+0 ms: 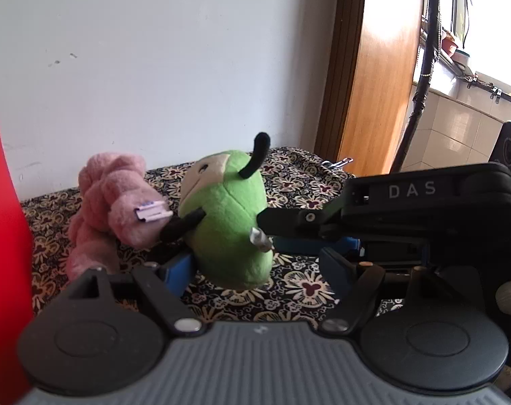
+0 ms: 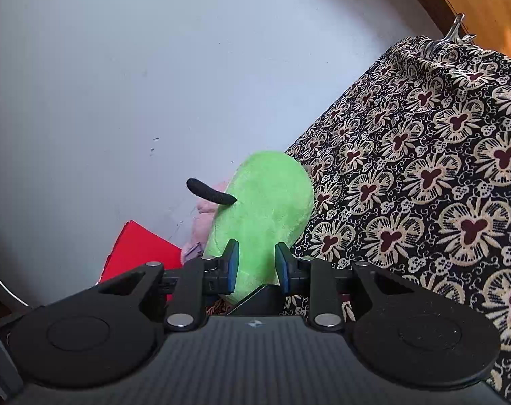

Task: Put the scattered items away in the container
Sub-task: 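Lift the green bean plush and carry it with both grippers to the red box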

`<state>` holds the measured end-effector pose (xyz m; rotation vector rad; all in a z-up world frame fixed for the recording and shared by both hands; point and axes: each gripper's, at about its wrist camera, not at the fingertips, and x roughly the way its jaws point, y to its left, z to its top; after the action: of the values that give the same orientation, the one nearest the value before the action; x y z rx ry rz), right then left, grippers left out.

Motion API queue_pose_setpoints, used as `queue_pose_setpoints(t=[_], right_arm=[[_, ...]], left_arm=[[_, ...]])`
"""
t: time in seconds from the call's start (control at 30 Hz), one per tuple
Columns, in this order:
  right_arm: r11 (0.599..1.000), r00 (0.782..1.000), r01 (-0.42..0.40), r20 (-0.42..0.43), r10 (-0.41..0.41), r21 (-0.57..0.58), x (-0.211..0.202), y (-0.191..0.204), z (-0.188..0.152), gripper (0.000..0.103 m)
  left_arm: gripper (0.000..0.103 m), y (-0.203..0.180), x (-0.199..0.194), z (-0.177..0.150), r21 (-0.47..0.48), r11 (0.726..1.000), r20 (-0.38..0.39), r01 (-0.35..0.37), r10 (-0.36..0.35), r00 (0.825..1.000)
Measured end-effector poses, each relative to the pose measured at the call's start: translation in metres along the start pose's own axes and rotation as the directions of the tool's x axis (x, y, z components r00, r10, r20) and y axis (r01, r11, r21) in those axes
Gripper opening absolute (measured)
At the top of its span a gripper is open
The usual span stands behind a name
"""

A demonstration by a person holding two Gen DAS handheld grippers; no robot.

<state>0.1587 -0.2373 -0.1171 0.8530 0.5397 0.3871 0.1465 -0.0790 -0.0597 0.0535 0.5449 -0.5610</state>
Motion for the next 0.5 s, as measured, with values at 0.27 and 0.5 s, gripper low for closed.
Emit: queue_pose_setpoints(t=[0.27,0.5], right_arm=[[0.998,1.000,-0.007,-0.025,0.006,-0.056,-0.027,0.011,-0.016,0.033],[0.999,0.996,0.004,-0.094,-0.009,-0.048,-0.043,0.006,-0.032,0.034]], left_arm=[[0.083,-0.027,-0.025,-0.019,-0.001,0.996,-0.077,0.087,-0.087,0.993],[0.086,-0.016,-0.044,-0.031,-0.075,0.987,-0.098,0.144,-0.151,0.984]])
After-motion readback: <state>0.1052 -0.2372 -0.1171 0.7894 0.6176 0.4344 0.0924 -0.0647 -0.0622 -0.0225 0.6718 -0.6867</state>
